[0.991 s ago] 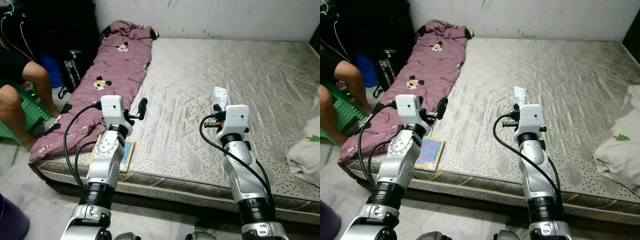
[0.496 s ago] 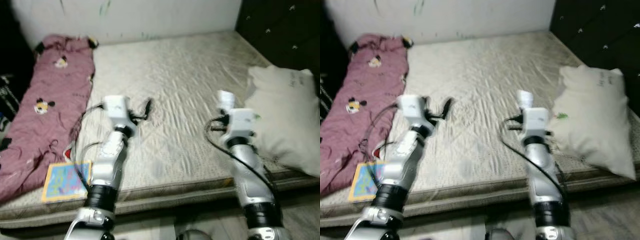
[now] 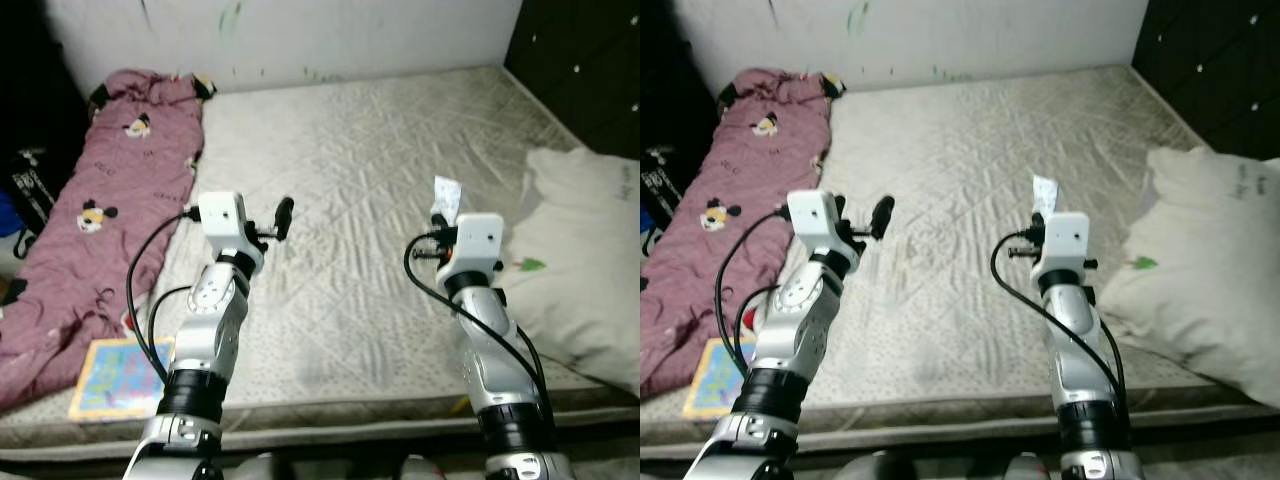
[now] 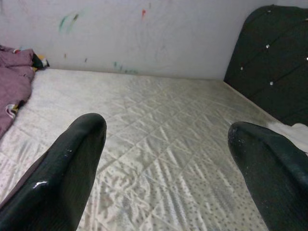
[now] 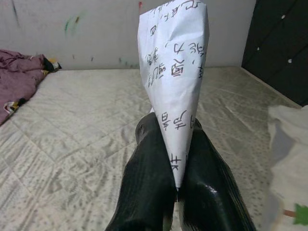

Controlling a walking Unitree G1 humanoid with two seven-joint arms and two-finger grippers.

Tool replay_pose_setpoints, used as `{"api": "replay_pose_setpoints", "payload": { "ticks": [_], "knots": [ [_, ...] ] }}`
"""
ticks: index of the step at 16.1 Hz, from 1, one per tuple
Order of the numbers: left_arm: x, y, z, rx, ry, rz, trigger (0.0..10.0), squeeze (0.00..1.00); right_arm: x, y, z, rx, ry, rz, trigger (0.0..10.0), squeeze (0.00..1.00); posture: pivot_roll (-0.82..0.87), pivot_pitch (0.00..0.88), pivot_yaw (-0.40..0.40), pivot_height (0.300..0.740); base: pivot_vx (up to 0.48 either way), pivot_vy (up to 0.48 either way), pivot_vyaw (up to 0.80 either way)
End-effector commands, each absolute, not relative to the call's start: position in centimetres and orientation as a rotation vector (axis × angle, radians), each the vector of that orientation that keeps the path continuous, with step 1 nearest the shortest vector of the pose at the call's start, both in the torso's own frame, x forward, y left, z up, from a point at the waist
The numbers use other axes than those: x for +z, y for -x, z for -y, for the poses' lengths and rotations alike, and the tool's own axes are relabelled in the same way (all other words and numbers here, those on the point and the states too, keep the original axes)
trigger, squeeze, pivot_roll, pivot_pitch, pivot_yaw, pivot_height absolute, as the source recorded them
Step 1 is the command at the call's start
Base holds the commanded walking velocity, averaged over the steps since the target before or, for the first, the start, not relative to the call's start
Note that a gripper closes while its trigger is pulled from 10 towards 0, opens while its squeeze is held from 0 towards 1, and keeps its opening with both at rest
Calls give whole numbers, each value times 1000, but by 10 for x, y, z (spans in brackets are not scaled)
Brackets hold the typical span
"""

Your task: Clean up the room

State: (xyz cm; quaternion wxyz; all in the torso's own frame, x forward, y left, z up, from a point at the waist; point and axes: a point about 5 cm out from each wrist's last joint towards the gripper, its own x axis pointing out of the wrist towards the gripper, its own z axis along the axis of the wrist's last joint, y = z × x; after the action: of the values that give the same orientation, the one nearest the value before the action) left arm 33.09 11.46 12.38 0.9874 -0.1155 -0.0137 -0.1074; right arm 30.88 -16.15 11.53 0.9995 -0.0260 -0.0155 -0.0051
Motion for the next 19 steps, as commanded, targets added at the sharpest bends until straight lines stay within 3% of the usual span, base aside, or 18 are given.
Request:
{"api": "replay_pose_setpoints", "payload": {
  "ticks": [1, 4, 8, 11, 19],
  "knots": [
    [124, -333, -122, -187, 193, 26, 10000, 0, 118, -308, 157, -5, 35, 50, 10000, 0, -97, 0, 102, 740, 0, 0, 0],
    [119, -327, -128, -140, 209, 16, 10000, 0, 117, -309, 152, 53, 46, 44, 10000, 0, -64, 0, 64, 740, 0, 0, 0],
    [114, -312, -143, -24, 219, 36, 10000, 0, 118, -318, 131, 209, 67, 29, 10000, 0, 80, 0, -74, 740, 0, 0, 0],
    [108, -301, -159, 61, 228, 34, 10000, 0, 120, -324, 116, 284, 72, 25, 10000, 0, 112, 0, -107, 740, 0, 0, 0],
    [107, -309, -148, -16, 235, -4, 10000, 0, 114, -316, 130, 229, 69, 17, 10000, 0, 8, 0, -31, 740, 0, 0, 0]
  ]
}}
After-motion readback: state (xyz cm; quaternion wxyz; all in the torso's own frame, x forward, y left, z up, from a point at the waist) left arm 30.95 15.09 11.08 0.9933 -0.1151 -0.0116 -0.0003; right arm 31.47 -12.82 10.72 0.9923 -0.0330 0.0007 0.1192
